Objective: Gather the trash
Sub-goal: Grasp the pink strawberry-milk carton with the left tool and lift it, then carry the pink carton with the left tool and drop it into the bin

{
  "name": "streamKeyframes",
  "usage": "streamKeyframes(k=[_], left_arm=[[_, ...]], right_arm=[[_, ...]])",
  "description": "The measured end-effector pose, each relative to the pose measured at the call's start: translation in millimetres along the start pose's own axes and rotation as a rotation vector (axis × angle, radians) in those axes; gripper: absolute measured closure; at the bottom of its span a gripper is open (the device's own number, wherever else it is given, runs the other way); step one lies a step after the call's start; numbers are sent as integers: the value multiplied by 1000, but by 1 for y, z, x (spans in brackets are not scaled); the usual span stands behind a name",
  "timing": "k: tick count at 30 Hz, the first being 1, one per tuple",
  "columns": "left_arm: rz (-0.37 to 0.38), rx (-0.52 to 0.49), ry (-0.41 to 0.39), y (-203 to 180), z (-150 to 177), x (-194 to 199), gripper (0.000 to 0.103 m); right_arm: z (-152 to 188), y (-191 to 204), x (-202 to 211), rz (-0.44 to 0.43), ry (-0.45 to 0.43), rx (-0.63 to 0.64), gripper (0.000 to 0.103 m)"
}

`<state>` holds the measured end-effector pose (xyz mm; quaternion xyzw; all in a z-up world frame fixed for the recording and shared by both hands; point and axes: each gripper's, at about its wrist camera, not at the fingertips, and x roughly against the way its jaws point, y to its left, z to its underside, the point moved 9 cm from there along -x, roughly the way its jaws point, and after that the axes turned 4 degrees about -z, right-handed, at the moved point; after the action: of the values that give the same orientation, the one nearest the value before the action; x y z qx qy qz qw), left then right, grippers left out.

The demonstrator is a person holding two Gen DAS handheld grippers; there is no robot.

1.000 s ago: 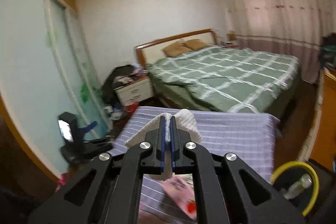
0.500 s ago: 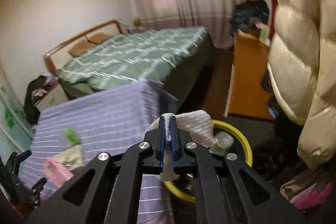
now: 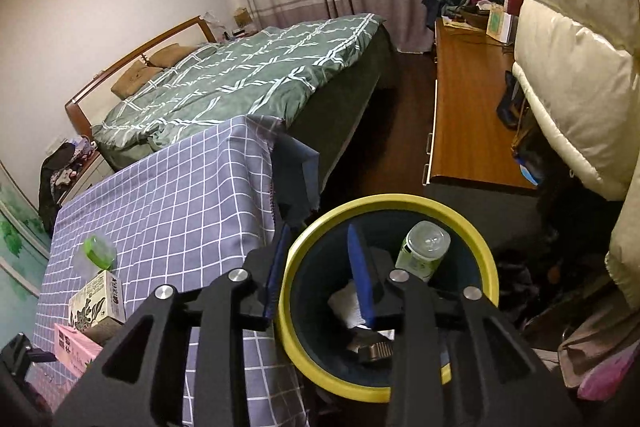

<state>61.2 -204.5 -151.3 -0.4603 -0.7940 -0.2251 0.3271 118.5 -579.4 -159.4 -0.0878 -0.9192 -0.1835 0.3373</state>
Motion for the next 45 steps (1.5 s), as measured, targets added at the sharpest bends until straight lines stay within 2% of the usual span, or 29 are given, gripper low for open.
streamKeyframes(k=[3,7,12,15,18,22,24,26,28,29,30,31,34,38,45], left_arm=[[-56,-46,-8,13,-13,2,5],[-20,-152,3,16,-32,-13,5],[135,-308,117,-9,-28,-33,5],[198,-381,166,-23,-19,-32,5],[173,-432,201,-23,-13,-38,5],[145,-422,246,-7,-9,-57,7],[166,-423,267,-8,-8,-68,8],[211,-424,296,-13,-6,-75,20],[232,-422,333,-14,-1,-81,38],[235,-419,346,-14,1,-84,43],[241,-410,346,-14,2,-84,49],[248,-397,342,-16,1,-82,59],[186,-310,318,-12,-13,-86,61],[51,-291,301,-23,-36,-93,62],[-29,-192,236,-41,-105,-116,62]], right_arm=[[0,0,0,-11,-3,2,71],[3,4,2,-23,2,10,71],[7,3,4,-25,17,15,69],[10,2,2,-23,31,19,67],[13,3,-1,-31,39,18,67],[15,8,-5,-46,48,19,67],[16,10,-6,-52,57,24,67],[18,12,-6,-61,62,28,67],[20,11,-3,-68,63,26,67],[21,11,-1,-70,61,25,67],[22,10,1,-73,59,24,67],[23,10,4,-80,56,22,67],[26,6,16,-95,37,15,67],[30,-6,35,-108,7,-4,67],[41,-39,67,-99,-37,-60,67]])
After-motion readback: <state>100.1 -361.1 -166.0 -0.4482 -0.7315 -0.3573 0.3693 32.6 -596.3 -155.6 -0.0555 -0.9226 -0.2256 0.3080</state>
